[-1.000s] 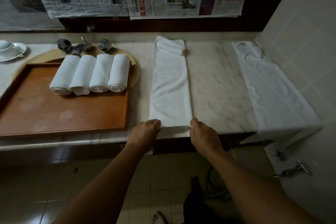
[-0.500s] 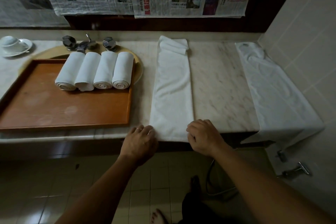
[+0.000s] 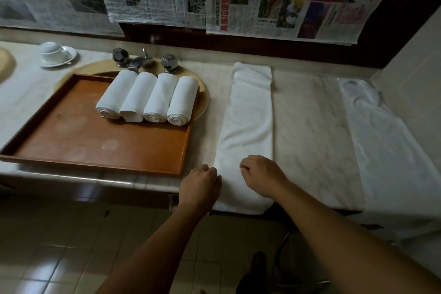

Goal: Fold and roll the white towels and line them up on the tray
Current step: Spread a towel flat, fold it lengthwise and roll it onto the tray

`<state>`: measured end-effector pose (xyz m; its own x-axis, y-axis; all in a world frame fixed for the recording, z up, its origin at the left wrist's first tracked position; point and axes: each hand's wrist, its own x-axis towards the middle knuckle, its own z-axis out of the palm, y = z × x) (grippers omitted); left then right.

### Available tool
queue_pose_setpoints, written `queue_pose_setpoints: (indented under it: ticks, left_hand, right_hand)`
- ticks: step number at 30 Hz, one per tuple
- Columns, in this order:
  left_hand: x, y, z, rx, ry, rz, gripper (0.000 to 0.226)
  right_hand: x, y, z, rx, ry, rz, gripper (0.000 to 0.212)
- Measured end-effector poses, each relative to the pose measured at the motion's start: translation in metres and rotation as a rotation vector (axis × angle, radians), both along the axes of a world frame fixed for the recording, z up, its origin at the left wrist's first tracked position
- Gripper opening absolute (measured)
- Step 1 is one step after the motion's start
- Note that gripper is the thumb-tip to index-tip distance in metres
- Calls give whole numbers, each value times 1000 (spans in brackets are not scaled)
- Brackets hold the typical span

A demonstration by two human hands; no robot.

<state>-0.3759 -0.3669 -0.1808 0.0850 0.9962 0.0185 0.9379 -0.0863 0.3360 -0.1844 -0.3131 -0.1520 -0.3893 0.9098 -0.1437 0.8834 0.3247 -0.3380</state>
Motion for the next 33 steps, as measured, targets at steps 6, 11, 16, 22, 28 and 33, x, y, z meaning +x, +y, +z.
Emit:
queue_pose_setpoints:
  ticks: [6, 11, 16, 22, 28, 33]
  left_hand:
    - [17, 29, -1, -67, -101, 175, 26]
    - [32, 58, -3, -110, -143, 324, 24]
    - [44, 71, -3, -148, -191, 454, 16]
    - [46, 80, -3, -241, -324, 604, 10]
    - [46, 82, -3, -266, -336, 668, 14]
    - [46, 81, 1, -264, -214, 635, 17]
  right_hand:
    - [-38, 71, 2, -28, 42, 65, 28]
    - [-45, 132, -7, -40, -25, 127, 34]
    - [-48, 172, -11, -96, -125, 301, 26]
    - [-53, 204, -4, -151, -176, 482, 8]
    - [-59, 218, -9, -250, -186, 524, 14]
    - [-60, 211, -15, -150, -149, 507, 5]
